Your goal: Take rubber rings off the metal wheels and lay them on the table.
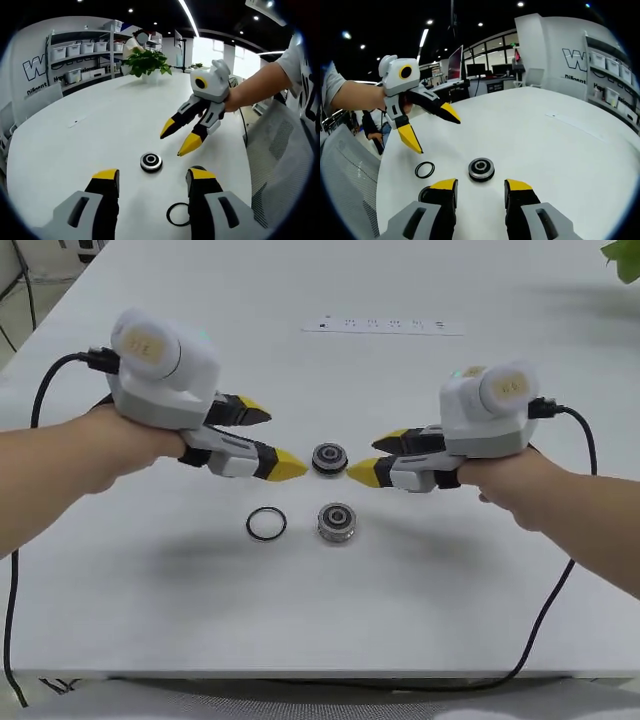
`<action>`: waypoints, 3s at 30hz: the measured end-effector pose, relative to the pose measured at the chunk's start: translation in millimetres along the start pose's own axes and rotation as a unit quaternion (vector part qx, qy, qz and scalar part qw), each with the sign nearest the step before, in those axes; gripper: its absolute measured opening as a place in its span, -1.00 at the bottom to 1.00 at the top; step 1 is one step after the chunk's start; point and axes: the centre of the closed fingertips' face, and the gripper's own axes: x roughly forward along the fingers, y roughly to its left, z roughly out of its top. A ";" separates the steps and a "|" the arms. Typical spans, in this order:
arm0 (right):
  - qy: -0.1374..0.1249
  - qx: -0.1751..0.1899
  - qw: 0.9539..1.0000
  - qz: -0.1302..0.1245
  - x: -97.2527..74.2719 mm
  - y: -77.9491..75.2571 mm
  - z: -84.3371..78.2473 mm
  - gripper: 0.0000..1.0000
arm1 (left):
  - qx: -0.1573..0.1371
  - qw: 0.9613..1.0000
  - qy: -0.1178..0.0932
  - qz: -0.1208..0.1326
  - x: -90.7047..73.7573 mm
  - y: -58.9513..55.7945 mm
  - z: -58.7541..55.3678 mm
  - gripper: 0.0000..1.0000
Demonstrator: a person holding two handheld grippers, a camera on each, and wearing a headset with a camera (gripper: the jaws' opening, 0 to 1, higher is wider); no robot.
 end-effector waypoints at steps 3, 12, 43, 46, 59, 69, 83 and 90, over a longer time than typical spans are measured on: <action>0.001 -0.001 1.000 0.003 2.3 -1.3 0.1 -0.31 | -0.001 1.000 0.000 -0.003 4.0 1.2 1.3 -0.01; 0.010 -0.009 1.000 0.019 10.8 -0.1 -2.1 -0.35 | 0.009 1.000 0.009 -0.017 16.8 0.9 0.9 -0.13; 0.032 -0.023 0.998 0.045 23.2 0.7 -5.0 -0.47 | 0.030 0.997 0.049 -0.053 55.8 -2.5 -6.1 -0.53; 0.034 -0.023 0.998 0.044 22.8 -0.4 -5.9 -0.47 | 0.032 0.997 0.051 -0.054 59.5 -3.5 -5.9 -0.54; 0.034 -0.022 0.998 0.041 20.4 -3.7 -7.9 -0.47 | 0.036 0.996 0.065 -0.049 69.4 -2.4 -10.4 -0.70; 0.033 -0.019 0.999 0.038 19.0 -4.5 -7.7 -0.47 | 0.050 0.996 0.066 -0.034 69.0 0.1 -10.0 -0.81; 0.030 -0.011 0.999 0.026 27.7 -2.9 -7.4 -0.50 | 0.047 0.996 0.067 -0.019 68.3 -0.8 -9.8 -0.86; 0.038 -0.011 0.999 0.021 33.2 0.3 -9.8 -0.58 | 0.046 0.997 0.067 -0.017 67.0 -2.8 -10.1 -0.86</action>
